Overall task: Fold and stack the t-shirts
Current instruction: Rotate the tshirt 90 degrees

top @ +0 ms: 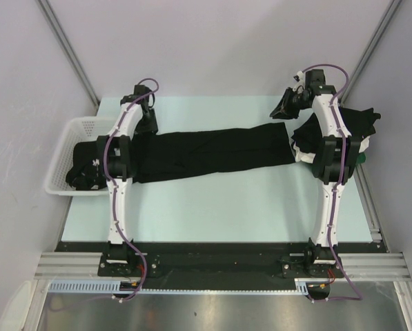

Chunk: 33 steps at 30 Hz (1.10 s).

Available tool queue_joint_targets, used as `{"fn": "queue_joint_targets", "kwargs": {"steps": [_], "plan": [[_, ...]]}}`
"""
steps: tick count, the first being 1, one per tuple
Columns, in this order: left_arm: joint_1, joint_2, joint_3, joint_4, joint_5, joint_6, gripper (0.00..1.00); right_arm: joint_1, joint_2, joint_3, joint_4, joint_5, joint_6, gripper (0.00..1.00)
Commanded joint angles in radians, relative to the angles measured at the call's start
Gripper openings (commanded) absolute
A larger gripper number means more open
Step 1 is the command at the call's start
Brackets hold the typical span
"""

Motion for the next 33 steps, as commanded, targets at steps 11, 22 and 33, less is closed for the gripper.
{"fn": "queue_joint_targets", "kwargs": {"steps": [11, 22, 33], "plan": [[0.02, 0.064, 0.011, -0.032, 0.024, -0.018, 0.11, -0.007, -0.039, 0.01, -0.005, -0.014, -0.003, 0.23], [-0.024, 0.087, 0.127, 0.064, 0.071, -0.02, 0.0, 0.025, -0.018, 0.042, -0.017, 0.01, -0.003, 0.22], [-0.041, 0.039, 0.1, 0.337, 0.221, -0.159, 0.0, 0.079, -0.015, 0.036, -0.011, 0.015, -0.01, 0.19]]}}
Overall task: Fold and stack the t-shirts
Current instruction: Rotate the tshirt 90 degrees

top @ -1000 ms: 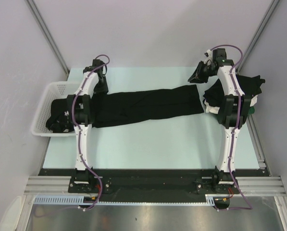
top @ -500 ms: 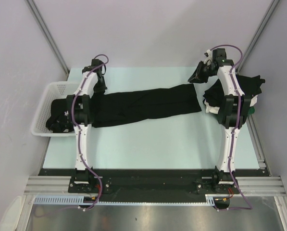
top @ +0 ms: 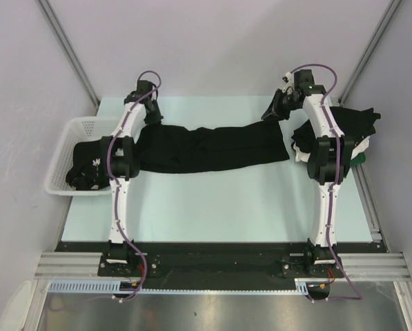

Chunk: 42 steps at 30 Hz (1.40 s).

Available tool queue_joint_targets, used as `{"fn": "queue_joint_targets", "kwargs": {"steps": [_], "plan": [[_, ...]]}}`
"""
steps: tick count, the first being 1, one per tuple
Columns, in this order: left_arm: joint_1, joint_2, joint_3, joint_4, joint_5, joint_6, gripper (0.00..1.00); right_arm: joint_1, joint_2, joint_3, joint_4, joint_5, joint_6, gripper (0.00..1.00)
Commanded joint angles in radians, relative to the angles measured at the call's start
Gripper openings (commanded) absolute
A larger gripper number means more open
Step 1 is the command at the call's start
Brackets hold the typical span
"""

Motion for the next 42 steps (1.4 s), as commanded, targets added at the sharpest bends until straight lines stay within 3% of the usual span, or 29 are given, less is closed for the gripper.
{"fn": "queue_joint_targets", "kwargs": {"steps": [1, 7, 12, 22, 30, 32, 36, 39, 40, 42], "plan": [[-0.023, -0.007, 0.01, 0.254, 0.149, -0.102, 0.0, 0.017, -0.015, 0.034, 0.002, -0.004, -0.012, 0.19], [-0.034, 0.053, 0.057, 0.512, 0.199, -0.2, 0.0, 0.033, -0.021, 0.02, 0.004, -0.015, -0.018, 0.18], [-0.028, 0.097, 0.088, 0.532, 0.079, -0.254, 0.0, 0.049, -0.057, -0.006, -0.009, -0.015, -0.026, 0.18], [0.003, 0.142, 0.099, 0.577, 0.09, -0.32, 0.03, 0.053, -0.134, -0.062, -0.039, 0.029, -0.064, 0.18], [0.019, 0.055, 0.041, 0.647, 0.156, -0.313, 0.3, 0.051, -0.137, -0.062, -0.059, 0.032, -0.079, 0.19], [0.032, 0.041, 0.036, 0.641, 0.157, -0.313, 0.48, 0.051, -0.14, -0.064, -0.061, 0.031, -0.081, 0.2], [0.046, 0.01, 0.036, 0.598, 0.127, -0.287, 0.7, 0.049, -0.148, -0.066, -0.061, 0.023, -0.081, 0.2], [0.047, -0.007, 0.033, 0.545, 0.075, -0.242, 0.79, 0.045, -0.153, -0.069, -0.059, 0.014, -0.078, 0.2], [0.047, -0.01, 0.031, 0.54, 0.07, -0.228, 0.99, 0.043, -0.154, -0.075, -0.059, 0.013, -0.078, 0.2], [0.049, -0.005, 0.033, 0.526, 0.053, -0.22, 0.99, 0.036, -0.163, -0.078, -0.056, 0.006, -0.076, 0.2]]}}
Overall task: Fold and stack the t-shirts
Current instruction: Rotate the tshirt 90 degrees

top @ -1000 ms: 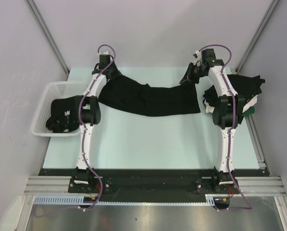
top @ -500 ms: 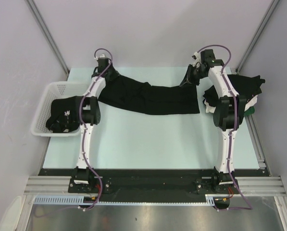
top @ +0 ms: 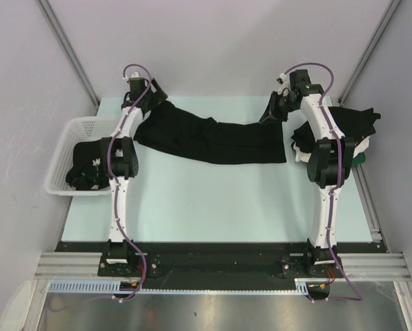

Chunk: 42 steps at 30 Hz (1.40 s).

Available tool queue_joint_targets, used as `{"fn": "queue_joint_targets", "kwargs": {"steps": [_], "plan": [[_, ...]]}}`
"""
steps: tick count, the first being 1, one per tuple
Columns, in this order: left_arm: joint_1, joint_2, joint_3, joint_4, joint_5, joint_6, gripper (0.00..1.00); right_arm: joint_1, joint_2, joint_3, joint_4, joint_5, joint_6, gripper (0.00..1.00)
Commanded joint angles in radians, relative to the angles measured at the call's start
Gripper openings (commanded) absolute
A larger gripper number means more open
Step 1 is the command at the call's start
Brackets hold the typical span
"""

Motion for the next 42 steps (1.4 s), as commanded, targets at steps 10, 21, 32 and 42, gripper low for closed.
{"fn": "queue_joint_targets", "kwargs": {"steps": [10, 21, 32, 42], "plan": [[0.007, -0.057, 0.026, -0.086, -0.014, 0.028, 0.99, -0.032, -0.076, -0.02, 0.009, -0.054, 0.011, 0.2], [0.01, -0.089, -0.02, -0.061, 0.064, 0.028, 0.99, -0.014, -0.056, -0.046, -0.011, 0.016, -0.015, 0.19], [0.009, -0.329, -0.182, -0.065, 0.105, 0.132, 0.99, 0.023, -0.067, -0.147, 0.042, 0.353, -0.047, 0.25], [0.009, -0.556, -0.348, -0.073, 0.127, 0.128, 0.99, 0.054, 0.002, 0.036, 0.01, 0.473, -0.119, 0.31]]}}
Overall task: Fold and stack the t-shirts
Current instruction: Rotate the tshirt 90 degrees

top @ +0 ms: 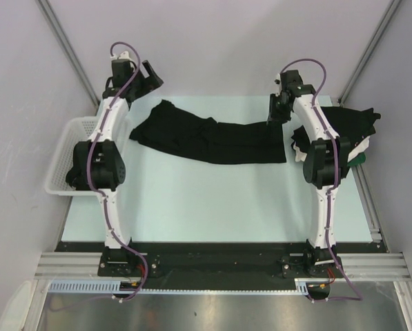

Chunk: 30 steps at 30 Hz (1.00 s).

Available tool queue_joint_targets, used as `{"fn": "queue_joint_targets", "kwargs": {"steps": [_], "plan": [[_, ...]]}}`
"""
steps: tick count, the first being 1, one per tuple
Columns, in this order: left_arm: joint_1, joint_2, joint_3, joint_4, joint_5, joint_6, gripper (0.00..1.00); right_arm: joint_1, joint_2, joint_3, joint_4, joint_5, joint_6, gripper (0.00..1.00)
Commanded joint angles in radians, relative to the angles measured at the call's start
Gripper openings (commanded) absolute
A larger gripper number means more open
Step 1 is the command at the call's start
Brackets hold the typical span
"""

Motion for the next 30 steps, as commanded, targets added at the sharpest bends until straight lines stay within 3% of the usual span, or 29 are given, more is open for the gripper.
{"fn": "queue_joint_targets", "kwargs": {"steps": [1, 7, 11, 18, 23, 30], "plan": [[0.002, -0.13, -0.064, 0.014, 0.05, 0.005, 1.0, 0.006, -0.009, 0.052, 0.011, 0.063, -0.028, 0.31], [0.005, -0.107, -0.067, -0.131, 0.198, -0.014, 1.0, 0.037, -0.058, 0.042, 0.006, 0.064, -0.037, 0.31], [-0.012, -0.134, -0.116, -0.182, 0.203, 0.042, 1.0, 0.072, -0.135, -0.039, 0.0, 0.081, -0.053, 0.32], [-0.014, -0.262, -0.207, -0.159, 0.248, 0.056, 0.99, 0.095, -0.308, -0.367, 0.035, 0.133, -0.048, 0.36], [-0.014, -0.337, -0.282, -0.142, 0.272, 0.062, 0.99, 0.103, -0.452, -0.62, 0.101, 0.261, -0.059, 0.45], [-0.015, -0.421, -0.352, -0.131, 0.292, 0.063, 0.99, 0.104, -0.535, -0.771, 0.207, 0.325, -0.105, 0.45]]}}
